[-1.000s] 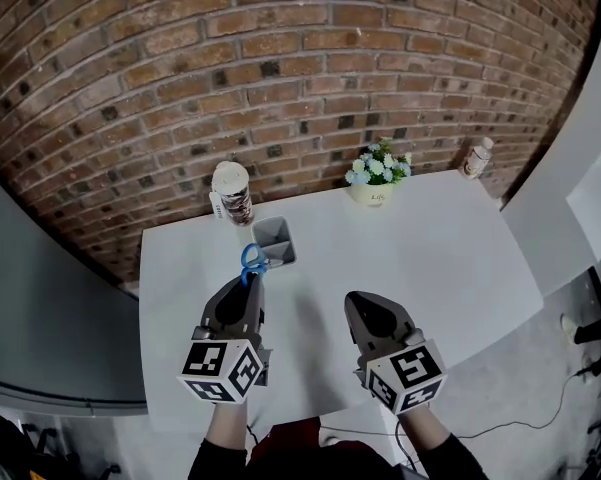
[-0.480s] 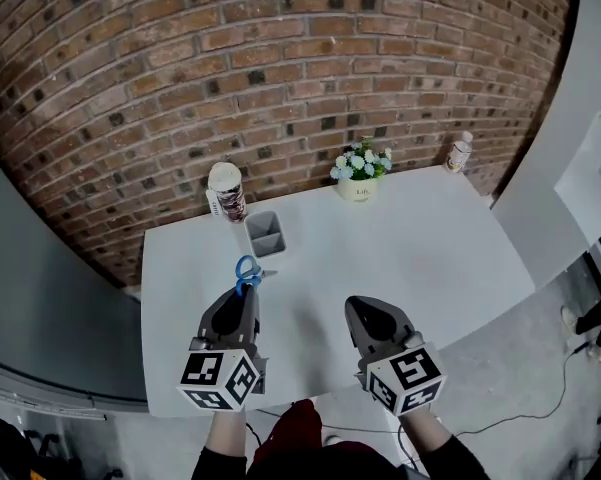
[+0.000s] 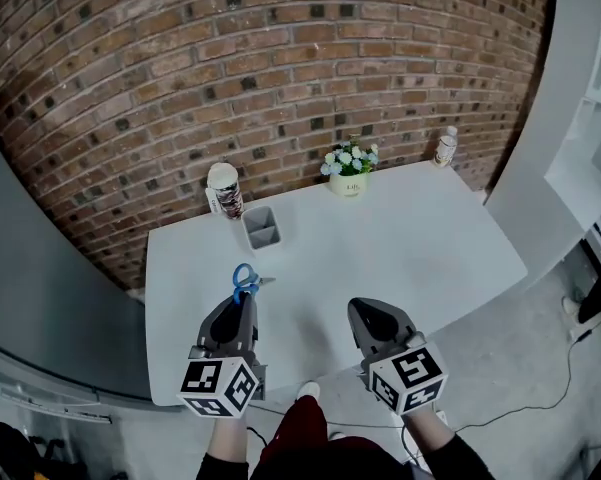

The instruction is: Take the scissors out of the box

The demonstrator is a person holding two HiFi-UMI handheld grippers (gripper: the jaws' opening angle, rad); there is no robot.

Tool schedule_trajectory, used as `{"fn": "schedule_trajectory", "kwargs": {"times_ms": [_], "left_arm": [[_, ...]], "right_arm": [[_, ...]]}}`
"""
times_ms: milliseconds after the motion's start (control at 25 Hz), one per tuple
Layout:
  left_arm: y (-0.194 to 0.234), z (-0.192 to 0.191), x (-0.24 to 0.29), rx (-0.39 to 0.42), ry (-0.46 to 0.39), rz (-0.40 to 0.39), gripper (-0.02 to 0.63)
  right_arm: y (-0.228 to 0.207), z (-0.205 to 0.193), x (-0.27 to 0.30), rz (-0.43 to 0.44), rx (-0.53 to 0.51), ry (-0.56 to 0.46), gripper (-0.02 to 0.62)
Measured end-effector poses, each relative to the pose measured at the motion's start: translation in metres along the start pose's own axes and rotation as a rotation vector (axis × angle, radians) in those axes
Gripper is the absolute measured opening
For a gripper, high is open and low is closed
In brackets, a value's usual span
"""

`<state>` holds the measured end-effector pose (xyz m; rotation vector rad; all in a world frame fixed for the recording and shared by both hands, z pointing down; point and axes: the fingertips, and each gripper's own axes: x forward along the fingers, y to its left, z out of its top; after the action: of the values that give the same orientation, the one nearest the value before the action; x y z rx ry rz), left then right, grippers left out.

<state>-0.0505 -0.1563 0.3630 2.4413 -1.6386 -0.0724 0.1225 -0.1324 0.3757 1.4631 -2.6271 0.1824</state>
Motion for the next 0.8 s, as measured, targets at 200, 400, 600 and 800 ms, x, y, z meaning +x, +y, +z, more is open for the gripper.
{"fn": "schedule_trajectory", "kwargs": {"times_ms": [200,400,600,800], "left_arm": [[-0.010,-0.006,-0.016,0.000,0.001,-0.003,0.029],[-0.020,-0.009,-0.030,0.018,0.004,-0.009,0.029],[-0.030,-0.015,-0.042,0.023,0.012,-0.019,0.029],[-0.042,-0.020,-0.052,0.036,0.022,-0.037,0.029]], "right_arm": [[0.005,-0.002,-0.017,-0.004,-0.005,-0.007,0.008],[0.012,-0.005,-0.031,-0.005,-0.003,-0.008,0.009],[0.015,-0.005,-0.046,-0.010,-0.001,-0.020,0.009],[0.015,-0.007,-0.060,-0.026,-0.002,-0.027,0.009]]}}
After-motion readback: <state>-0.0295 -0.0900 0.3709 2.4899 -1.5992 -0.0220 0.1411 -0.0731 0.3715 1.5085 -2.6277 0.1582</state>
